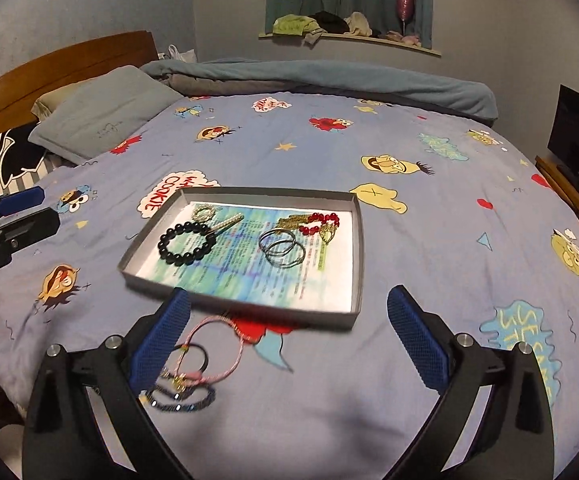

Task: Organize jewelry
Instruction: 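Withdraw both open tools from the box toward the remaining jewelry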

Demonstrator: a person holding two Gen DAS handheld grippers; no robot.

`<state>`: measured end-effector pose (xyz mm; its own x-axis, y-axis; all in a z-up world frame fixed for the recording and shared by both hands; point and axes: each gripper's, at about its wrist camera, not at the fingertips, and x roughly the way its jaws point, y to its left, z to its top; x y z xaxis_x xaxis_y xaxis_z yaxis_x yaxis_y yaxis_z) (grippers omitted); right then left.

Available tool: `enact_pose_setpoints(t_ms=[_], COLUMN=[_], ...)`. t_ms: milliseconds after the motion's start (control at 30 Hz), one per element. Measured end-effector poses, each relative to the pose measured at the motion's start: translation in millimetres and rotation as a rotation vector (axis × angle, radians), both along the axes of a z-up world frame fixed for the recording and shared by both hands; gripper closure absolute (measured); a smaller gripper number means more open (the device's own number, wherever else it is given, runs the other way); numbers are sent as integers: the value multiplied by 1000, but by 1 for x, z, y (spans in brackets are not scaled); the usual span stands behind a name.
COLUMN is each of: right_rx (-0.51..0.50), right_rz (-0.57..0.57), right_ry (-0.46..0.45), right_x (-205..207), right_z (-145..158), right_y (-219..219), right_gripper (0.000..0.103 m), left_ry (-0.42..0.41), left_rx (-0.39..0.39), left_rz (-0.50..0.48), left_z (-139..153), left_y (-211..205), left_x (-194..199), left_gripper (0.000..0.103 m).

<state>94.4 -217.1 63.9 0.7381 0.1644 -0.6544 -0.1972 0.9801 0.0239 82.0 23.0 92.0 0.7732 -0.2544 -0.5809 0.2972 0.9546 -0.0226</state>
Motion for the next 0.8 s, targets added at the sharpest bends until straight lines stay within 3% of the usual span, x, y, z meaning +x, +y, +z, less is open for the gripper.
enact_pose_setpoints(t_ms=[233, 500, 800], right_rx=[7, -13, -42], right_rz=[0, 9, 32], right_ry=[-13, -12, -21], right_x=[-29, -51, -63], right_z=[-1, -19, -42], right_y=[3, 11, 19], right_gripper=[6, 6, 6], left_ry=[7, 43, 89], left_rx=[-26, -54, -87], left_rz=[8, 39, 71], left_z=[-6, -37, -71], left_y=[6, 13, 18], left_x=[-31, -65, -72], left_gripper=[7, 7, 7])
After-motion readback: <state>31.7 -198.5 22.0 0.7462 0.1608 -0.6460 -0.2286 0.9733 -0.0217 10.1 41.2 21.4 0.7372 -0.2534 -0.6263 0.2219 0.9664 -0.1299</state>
